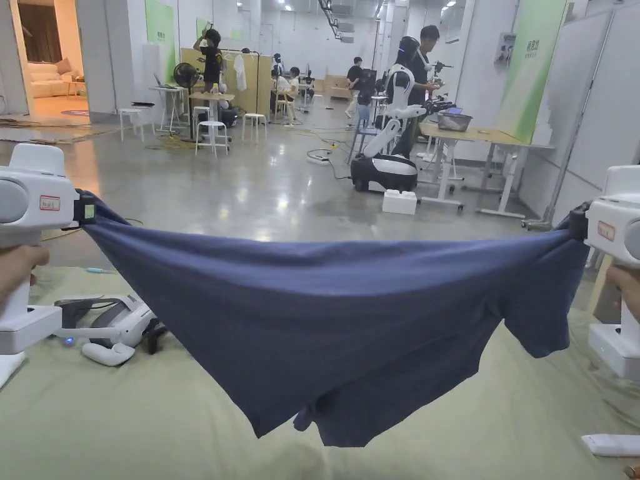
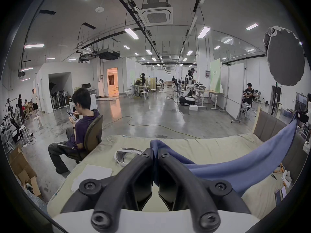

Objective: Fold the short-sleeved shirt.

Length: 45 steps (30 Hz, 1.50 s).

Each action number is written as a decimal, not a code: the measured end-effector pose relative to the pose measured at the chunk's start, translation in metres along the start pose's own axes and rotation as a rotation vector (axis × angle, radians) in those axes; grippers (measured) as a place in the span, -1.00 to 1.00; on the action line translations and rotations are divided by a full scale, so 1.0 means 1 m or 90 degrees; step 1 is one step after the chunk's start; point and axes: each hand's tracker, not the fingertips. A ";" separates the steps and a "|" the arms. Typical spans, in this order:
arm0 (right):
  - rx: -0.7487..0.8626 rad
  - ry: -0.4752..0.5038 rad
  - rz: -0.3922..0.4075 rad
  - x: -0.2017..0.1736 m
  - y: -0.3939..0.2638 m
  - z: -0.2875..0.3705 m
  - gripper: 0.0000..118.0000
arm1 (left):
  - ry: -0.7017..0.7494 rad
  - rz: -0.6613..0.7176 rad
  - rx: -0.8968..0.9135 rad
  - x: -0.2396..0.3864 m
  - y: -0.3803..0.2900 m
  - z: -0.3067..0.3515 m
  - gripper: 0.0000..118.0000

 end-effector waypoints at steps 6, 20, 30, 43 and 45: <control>0.005 0.017 -0.009 0.006 -0.011 0.001 -0.97 | 0.000 0.001 0.009 -0.004 -0.010 -0.002 -0.98; -0.131 0.038 0.040 0.004 -0.196 0.084 -0.97 | -0.049 0.026 -0.110 -0.005 -0.197 0.055 -0.98; -0.249 0.043 0.010 0.006 -0.328 0.152 -0.96 | -0.027 0.090 -0.242 -0.011 -0.326 0.126 -0.98; -0.310 0.012 -0.035 -0.007 -0.382 0.169 -0.23 | 0.021 0.059 -0.317 -0.022 -0.384 0.142 -0.38; -0.273 0.013 -0.015 -0.016 -0.367 0.169 0.31 | 0.037 0.034 -0.285 -0.017 -0.370 0.142 0.04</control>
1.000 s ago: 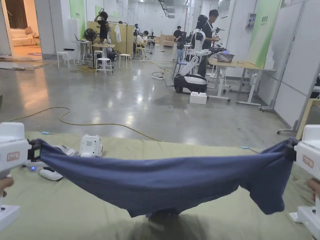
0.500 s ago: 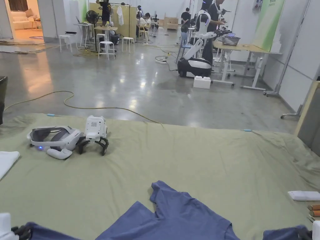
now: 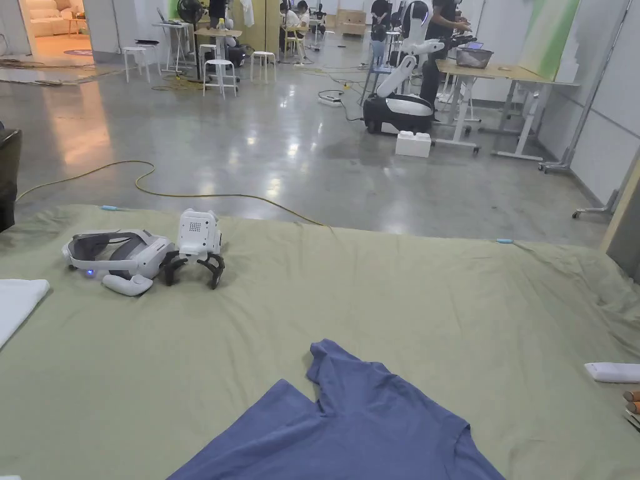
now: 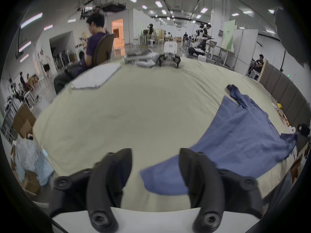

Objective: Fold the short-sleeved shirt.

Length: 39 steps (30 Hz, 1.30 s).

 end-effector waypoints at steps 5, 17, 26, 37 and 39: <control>0.098 0.058 -0.014 -0.034 0.038 0.017 0.35 | -0.008 -0.046 0.087 0.032 0.031 0.012 0.16; 0.295 0.087 -0.037 -0.137 0.086 0.050 -0.90 | -0.055 -0.109 0.345 0.147 0.070 0.037 -0.67; 0.359 0.084 -0.035 -0.157 0.084 0.068 -1.00 | -0.061 -0.128 0.418 0.167 0.061 0.065 -1.00; 0.292 0.133 -0.001 -0.169 0.069 0.043 -1.00 | 0.001 -0.069 0.164 0.050 0.034 0.018 -1.00; 0.277 0.140 0.007 -0.174 0.067 0.038 -1.00 | 0.012 -0.061 0.087 0.023 0.022 0.002 -1.00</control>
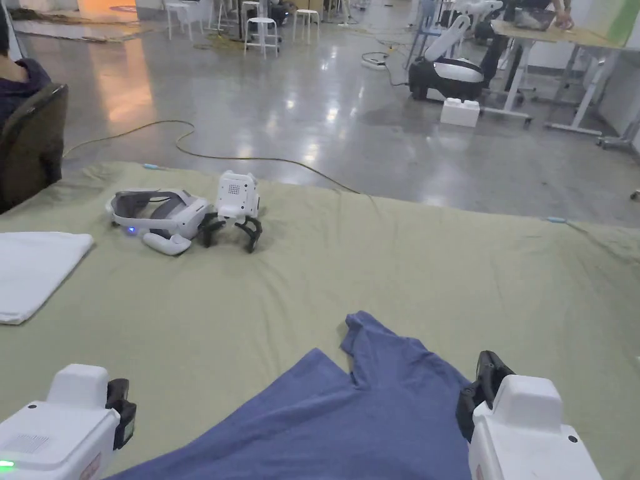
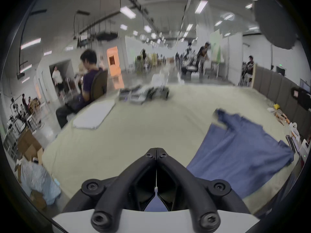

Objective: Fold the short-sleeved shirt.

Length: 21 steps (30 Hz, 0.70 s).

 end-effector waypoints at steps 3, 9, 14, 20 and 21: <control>-0.020 0.012 -0.001 -0.004 -0.006 -0.006 -1.00 | -0.031 0.086 -0.098 -0.024 -0.019 -0.017 -1.00; -0.053 0.026 0.009 -0.012 -0.013 -0.014 -1.00 | 0.006 0.165 -0.230 -0.036 -0.040 -0.046 0.21; -0.061 0.025 0.019 -0.012 -0.016 -0.017 -1.00 | 0.036 0.192 -0.312 -0.034 -0.052 -0.070 0.26; -0.084 0.018 0.019 -0.008 -0.023 -0.028 -1.00 | 0.073 0.135 -0.294 -0.003 -0.049 -0.064 0.02; -0.089 0.016 0.017 -0.007 -0.025 -0.031 -1.00 | 0.068 0.132 -0.292 0.002 -0.048 -0.063 -0.12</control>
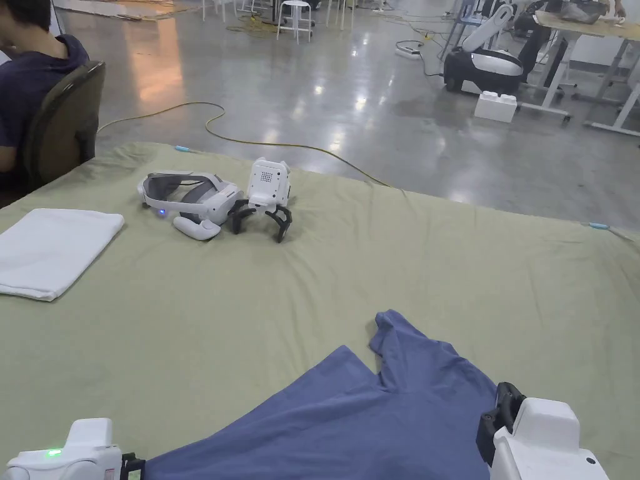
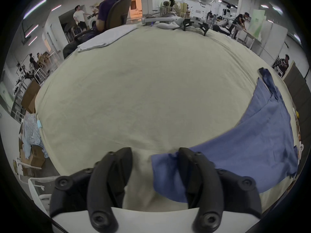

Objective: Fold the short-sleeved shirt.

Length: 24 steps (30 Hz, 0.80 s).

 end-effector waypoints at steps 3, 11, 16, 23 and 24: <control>-0.014 0.000 0.002 0.002 -0.004 -0.010 -1.00 | -0.021 -0.013 0.006 0.002 0.000 0.006 -0.60; -0.125 0.024 0.038 0.024 -0.003 -0.082 -0.98 | -0.085 0.013 0.037 -0.024 0.009 0.011 -1.00; -0.279 0.064 0.083 0.050 0.003 -0.179 0.48 | -0.095 -0.004 0.072 -0.028 0.011 0.022 -1.00; -0.379 0.114 0.131 0.051 0.000 -0.284 0.51 | -0.085 0.001 0.076 -0.020 0.012 0.019 -1.00; -0.392 0.123 0.123 0.052 -0.003 -0.297 0.51 | -0.080 0.000 0.072 -0.020 0.012 0.017 -1.00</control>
